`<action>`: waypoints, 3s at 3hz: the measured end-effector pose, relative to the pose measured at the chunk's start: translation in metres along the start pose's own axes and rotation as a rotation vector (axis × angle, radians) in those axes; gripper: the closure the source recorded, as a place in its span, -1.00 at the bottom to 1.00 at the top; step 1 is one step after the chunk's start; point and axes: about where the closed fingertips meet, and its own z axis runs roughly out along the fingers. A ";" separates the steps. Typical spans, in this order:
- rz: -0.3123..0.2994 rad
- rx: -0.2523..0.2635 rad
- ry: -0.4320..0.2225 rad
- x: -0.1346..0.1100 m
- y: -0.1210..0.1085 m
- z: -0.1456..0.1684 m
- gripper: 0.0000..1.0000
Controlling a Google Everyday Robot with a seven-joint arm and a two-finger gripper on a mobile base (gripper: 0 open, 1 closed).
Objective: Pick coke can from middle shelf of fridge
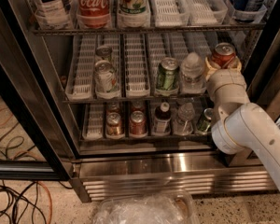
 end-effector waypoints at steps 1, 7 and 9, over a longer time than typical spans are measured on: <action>0.030 0.024 -0.001 -0.009 -0.006 0.005 1.00; 0.078 0.063 -0.009 -0.027 -0.035 -0.031 1.00; 0.041 -0.104 0.045 -0.010 -0.017 -0.066 1.00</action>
Offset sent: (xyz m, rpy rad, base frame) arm 0.0065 -0.0272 0.0274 0.0889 -0.0196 -0.0798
